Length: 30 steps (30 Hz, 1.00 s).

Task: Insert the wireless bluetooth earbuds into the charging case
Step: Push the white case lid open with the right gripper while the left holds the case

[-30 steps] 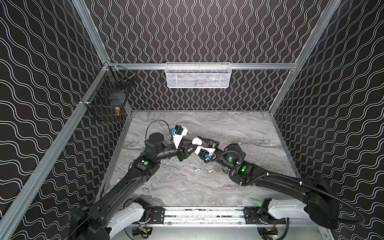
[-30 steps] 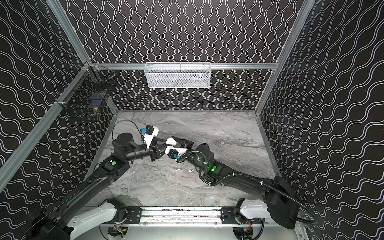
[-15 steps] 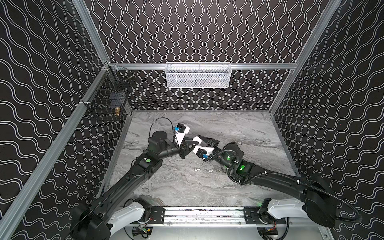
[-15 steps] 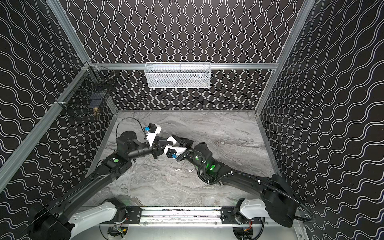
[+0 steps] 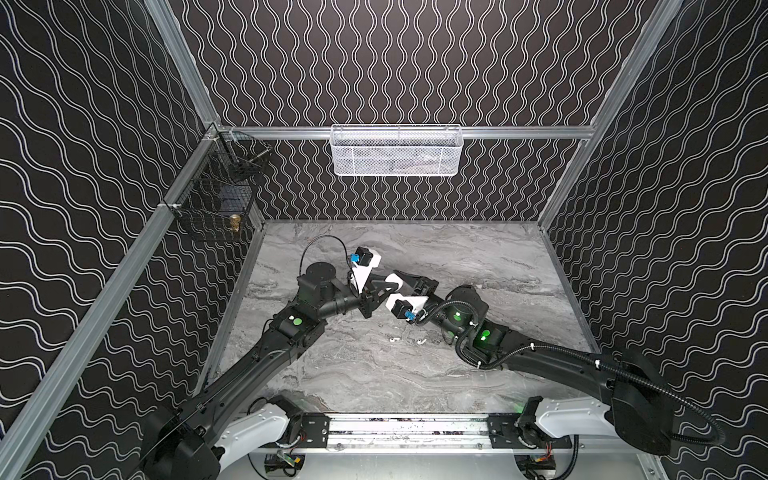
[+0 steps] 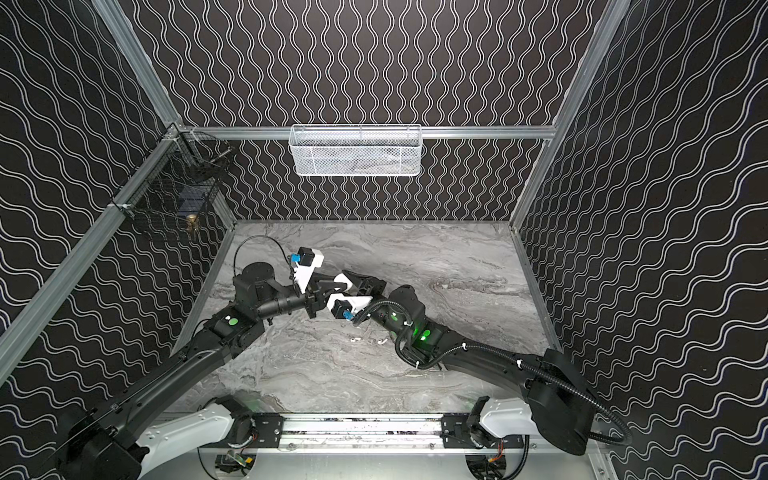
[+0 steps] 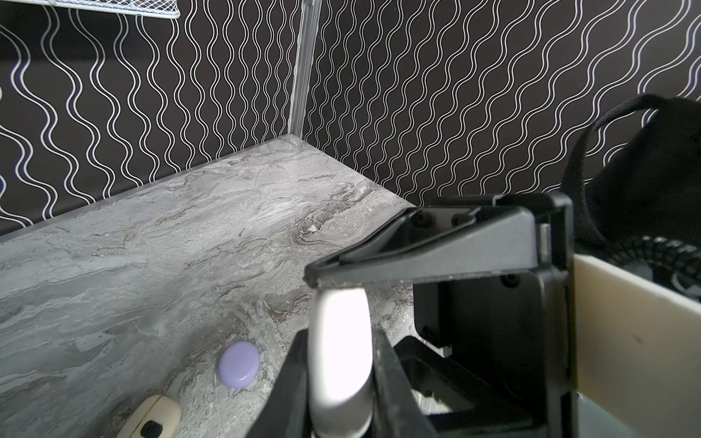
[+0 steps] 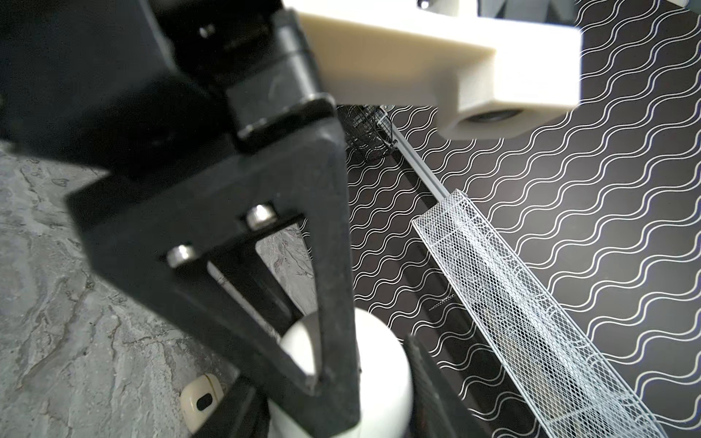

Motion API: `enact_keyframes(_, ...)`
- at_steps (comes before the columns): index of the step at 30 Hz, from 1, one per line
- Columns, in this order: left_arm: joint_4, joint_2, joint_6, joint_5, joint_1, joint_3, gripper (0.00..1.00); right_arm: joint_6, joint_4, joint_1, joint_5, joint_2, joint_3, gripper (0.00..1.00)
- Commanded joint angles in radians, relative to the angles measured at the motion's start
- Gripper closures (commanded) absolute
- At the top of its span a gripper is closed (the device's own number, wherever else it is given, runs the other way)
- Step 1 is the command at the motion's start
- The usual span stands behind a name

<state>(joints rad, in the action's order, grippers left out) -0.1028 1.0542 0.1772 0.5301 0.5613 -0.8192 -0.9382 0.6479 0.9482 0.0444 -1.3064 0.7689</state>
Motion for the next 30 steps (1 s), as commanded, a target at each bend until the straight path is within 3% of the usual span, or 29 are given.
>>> enact_keyframes(1,0.064,0.007,-0.045,0.151,0.02,-0.006,0.87,-0.014,0.127,0.006,-0.07,0.001,0.012,0.7)
enact_keyframes(9,0.073,0.003,-0.053,0.162,0.023,-0.009,0.87,-0.027,0.135,0.006,-0.071,0.02,-0.002,0.67)
enact_keyframes(10,0.072,0.001,-0.055,0.16,0.023,-0.01,0.9,-0.024,0.134,0.006,-0.072,0.025,-0.003,0.63)
enact_keyframes(13,0.062,-0.012,-0.065,0.121,0.023,-0.001,1.0,0.006,0.13,0.006,-0.076,0.048,-0.02,0.34)
enact_keyframes(16,0.058,-0.051,-0.076,0.043,0.023,0.02,1.0,0.068,0.083,0.006,-0.088,0.113,-0.068,0.26)
enact_keyframes(21,-0.042,-0.144,-0.124,0.021,0.023,0.121,1.0,0.198,0.071,0.007,-0.174,0.286,-0.211,0.23)
enact_keyframes(25,-0.118,-0.175,-0.186,0.071,0.025,0.183,1.0,0.26,0.025,0.006,-0.206,0.418,-0.271,0.27)
enact_keyframes(30,-0.221,-0.225,-0.211,0.156,0.025,0.241,1.0,0.285,0.031,0.006,-0.229,0.442,-0.284,0.31)
